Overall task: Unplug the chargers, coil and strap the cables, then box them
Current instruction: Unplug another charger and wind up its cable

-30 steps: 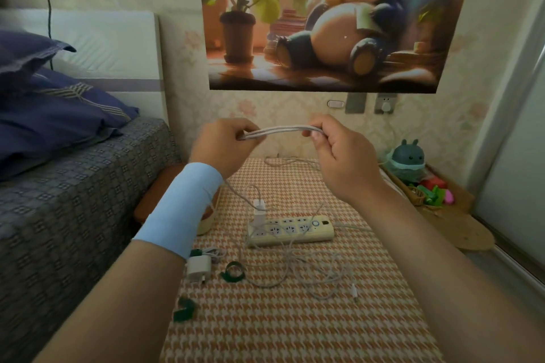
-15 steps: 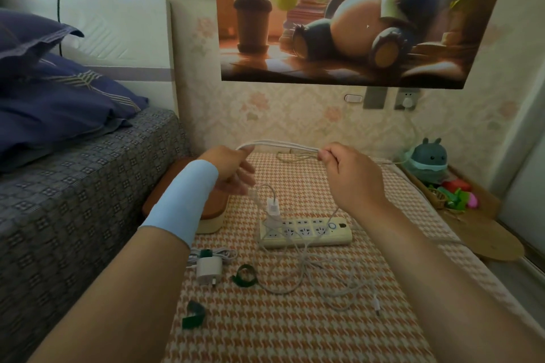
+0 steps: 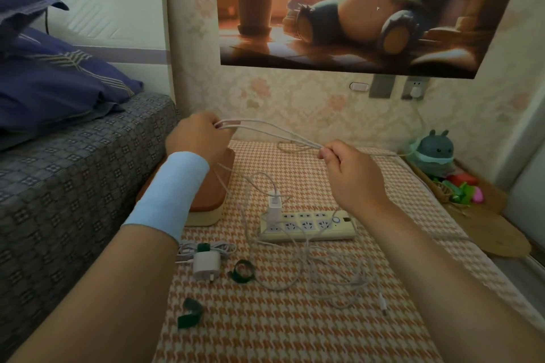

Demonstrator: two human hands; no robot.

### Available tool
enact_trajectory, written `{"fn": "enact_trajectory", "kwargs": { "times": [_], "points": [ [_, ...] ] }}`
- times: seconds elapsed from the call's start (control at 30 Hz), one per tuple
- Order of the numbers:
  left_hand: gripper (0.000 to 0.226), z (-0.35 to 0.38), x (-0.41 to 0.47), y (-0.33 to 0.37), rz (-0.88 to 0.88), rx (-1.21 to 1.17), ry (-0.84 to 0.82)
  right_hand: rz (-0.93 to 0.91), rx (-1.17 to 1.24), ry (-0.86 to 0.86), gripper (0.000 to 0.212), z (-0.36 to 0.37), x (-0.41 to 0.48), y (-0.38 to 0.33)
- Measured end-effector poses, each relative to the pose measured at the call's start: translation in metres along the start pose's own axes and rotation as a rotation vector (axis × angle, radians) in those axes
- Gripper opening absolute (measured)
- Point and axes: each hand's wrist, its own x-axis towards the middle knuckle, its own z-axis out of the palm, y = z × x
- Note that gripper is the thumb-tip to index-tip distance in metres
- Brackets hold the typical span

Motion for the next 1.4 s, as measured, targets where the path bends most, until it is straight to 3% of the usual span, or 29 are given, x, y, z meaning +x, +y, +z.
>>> {"fn": "enact_trajectory", "kwargs": {
  "times": [0.1, 0.2, 0.23, 0.3, 0.4, 0.47, 0.53, 0.6, 0.67, 0.73, 0.77, 0.8, 0.87, 0.93, 1.07, 1.13, 1.2, 1.27, 1.4],
  "points": [
    [0.032, -0.021, -0.004, 0.003, 0.125, 0.208, 0.174, -0.026, -0.022, -0.023, 0.031, -0.003, -0.004, 0.001],
    [0.043, -0.042, -0.013, 0.017, 0.275, 0.211, 0.536, -0.046, 0.024, -0.007, 0.031, -0.008, -0.008, -0.01],
    [0.045, -0.047, -0.014, 0.021, 0.263, 0.171, 0.585, -0.047, 0.042, -0.002, 0.031, -0.009, -0.009, -0.014],
    [0.05, -0.052, -0.017, 0.027, 0.157, -0.057, 0.48, -0.052, 0.065, 0.001, 0.03, -0.014, -0.011, -0.022],
    [0.055, -0.054, -0.022, 0.027, -0.17, -0.501, 0.051, -0.053, 0.087, -0.003, 0.029, -0.02, -0.015, -0.029],
    [0.045, -0.053, -0.026, 0.015, -0.178, -0.222, -0.215, -0.039, 0.088, -0.011, 0.029, -0.022, -0.018, -0.028],
    [0.046, -0.057, -0.029, 0.006, -0.033, 0.098, -0.244, 0.002, 0.084, -0.024, 0.029, -0.026, -0.019, -0.022],
    [0.051, -0.071, -0.032, 0.005, 0.093, 0.184, -0.076, 0.031, 0.075, -0.051, 0.028, -0.03, -0.021, -0.015],
    [0.039, -0.078, -0.032, 0.012, 0.395, 0.338, 0.405, 0.034, 0.086, -0.066, 0.026, -0.031, -0.022, -0.011],
    [0.034, -0.086, -0.034, 0.025, 0.673, 0.293, 0.885, 0.019, 0.114, -0.052, 0.026, -0.033, -0.023, -0.014],
    [0.033, -0.089, -0.032, 0.03, 0.732, 0.193, 0.985, 0.004, 0.123, -0.037, 0.026, -0.034, -0.022, -0.017],
    [0.034, -0.092, -0.029, 0.035, 0.735, 0.045, 0.978, -0.014, 0.127, -0.016, 0.026, -0.035, -0.022, -0.021],
    [0.037, -0.094, -0.027, 0.035, 0.57, -0.292, 0.854, -0.035, 0.135, 0.024, 0.025, -0.037, -0.021, -0.026],
    [0.042, -0.091, -0.026, 0.023, 0.322, -0.517, 0.616, -0.029, 0.15, 0.035, 0.024, -0.039, -0.02, -0.027],
    [0.042, -0.078, -0.023, 0.003, -0.168, -0.362, -0.164, 0.071, 0.249, -0.019, 0.028, -0.036, -0.02, -0.024],
    [0.038, -0.075, -0.027, 0.002, -0.206, -0.47, -0.478, 0.192, 0.398, -0.064, 0.032, -0.032, -0.017, -0.022],
    [0.038, -0.074, -0.03, 0.009, -0.153, -0.81, -0.73, 0.265, 0.525, -0.156, 0.034, -0.028, -0.017, -0.023],
    [0.03, -0.079, -0.034, 0.028, -0.115, -1.169, -0.807, 0.262, 0.606, -0.27, 0.033, -0.026, -0.022, -0.03],
    [0.033, -0.085, -0.042, 0.074, -0.149, -1.626, -0.648, 0.114, 0.865, -0.446, 0.041, -0.033, -0.032, -0.065]
  ]
}}
